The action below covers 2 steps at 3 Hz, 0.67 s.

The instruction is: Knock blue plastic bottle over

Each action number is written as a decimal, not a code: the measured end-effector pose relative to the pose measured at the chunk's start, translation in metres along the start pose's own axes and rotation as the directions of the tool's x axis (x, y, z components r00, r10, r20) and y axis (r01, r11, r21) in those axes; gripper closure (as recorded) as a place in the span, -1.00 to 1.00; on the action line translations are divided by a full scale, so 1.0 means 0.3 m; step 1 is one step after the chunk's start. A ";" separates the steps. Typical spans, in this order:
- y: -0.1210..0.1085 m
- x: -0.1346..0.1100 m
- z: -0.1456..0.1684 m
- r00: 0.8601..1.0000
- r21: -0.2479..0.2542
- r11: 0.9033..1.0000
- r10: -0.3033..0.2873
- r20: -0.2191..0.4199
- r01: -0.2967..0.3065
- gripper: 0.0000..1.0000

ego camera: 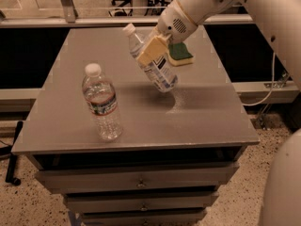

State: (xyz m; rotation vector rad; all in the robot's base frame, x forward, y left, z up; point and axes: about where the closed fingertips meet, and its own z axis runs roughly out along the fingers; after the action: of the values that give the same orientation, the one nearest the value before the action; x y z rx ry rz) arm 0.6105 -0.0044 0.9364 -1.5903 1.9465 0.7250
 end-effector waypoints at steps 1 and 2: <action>0.012 0.068 0.105 0.979 -0.109 0.994 -0.038 -0.201 0.016 0.95; -0.022 0.089 0.155 0.953 -0.084 0.996 -0.047 -0.298 0.023 0.50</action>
Offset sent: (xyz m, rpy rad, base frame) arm 0.0076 0.0085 -0.0657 -0.4279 0.0924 0.1145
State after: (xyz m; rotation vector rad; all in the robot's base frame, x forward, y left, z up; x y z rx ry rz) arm 0.6149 0.0078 0.8839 -1.8704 2.1158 0.5799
